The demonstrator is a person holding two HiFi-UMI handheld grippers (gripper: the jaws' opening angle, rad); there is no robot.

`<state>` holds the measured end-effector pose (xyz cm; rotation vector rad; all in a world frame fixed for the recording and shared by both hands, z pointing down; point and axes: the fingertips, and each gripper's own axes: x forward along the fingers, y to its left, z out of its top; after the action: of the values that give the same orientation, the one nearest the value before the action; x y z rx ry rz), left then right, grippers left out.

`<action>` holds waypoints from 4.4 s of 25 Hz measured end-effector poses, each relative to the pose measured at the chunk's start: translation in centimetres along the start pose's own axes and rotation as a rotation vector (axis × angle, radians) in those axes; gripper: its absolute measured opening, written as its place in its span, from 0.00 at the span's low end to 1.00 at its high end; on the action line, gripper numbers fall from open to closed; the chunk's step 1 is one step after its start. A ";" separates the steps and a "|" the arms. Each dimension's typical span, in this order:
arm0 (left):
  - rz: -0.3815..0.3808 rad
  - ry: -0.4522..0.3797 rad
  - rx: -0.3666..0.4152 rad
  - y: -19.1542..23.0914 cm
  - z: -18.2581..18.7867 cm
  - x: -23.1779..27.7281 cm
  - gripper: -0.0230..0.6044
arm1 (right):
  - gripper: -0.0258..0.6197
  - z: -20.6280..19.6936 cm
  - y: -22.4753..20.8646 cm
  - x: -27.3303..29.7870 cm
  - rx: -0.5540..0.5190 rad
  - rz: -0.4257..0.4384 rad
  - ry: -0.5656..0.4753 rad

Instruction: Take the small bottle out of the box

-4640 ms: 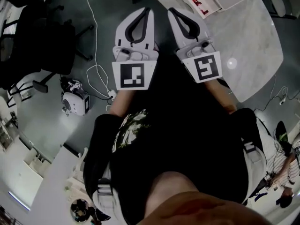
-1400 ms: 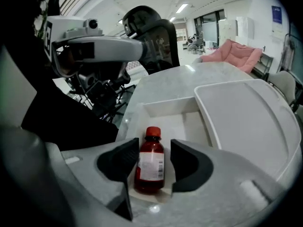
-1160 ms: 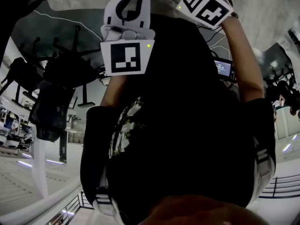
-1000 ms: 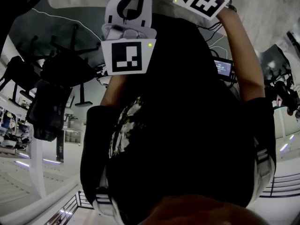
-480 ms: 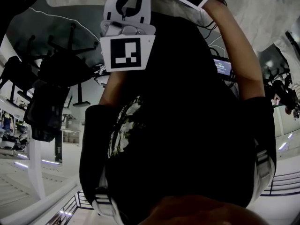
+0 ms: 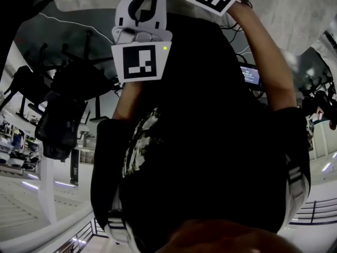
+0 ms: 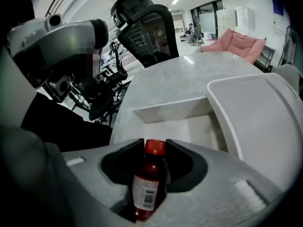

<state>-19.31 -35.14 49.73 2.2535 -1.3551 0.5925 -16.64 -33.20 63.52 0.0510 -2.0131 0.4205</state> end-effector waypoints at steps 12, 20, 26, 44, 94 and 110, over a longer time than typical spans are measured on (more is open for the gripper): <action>-0.074 0.021 0.051 1.2 0.2 -0.7 0.06 | 0.24 2.8 -0.3 -2.7 0.062 -0.111 -0.076; -0.151 0.005 0.099 1.8 2.3 -1.1 0.06 | 0.23 4.3 -0.1 -5.1 0.132 -0.189 -0.106; -0.253 -0.036 0.225 1.7 3.9 -1.5 0.06 | 0.23 5.7 0.4 -8.1 0.207 -0.251 -0.164; -0.418 -0.159 0.347 -2.0 8.3 -5.9 0.06 | 0.23 8.7 4.9 -20.3 0.421 -0.522 -0.479; -0.176 -0.496 0.339 -9.4 25.8 -10.9 0.06 | 0.23 10.2 6.4 -47.2 0.142 -0.698 -0.963; -0.173 -0.539 0.346 -10.9 27.8 -10.3 0.06 | 0.23 10.3 5.3 -48.5 0.119 -0.710 -1.068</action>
<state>-10.31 -39.12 19.75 2.9255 -1.3436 0.1655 -3.98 -38.48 15.55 1.2472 -2.7693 0.0156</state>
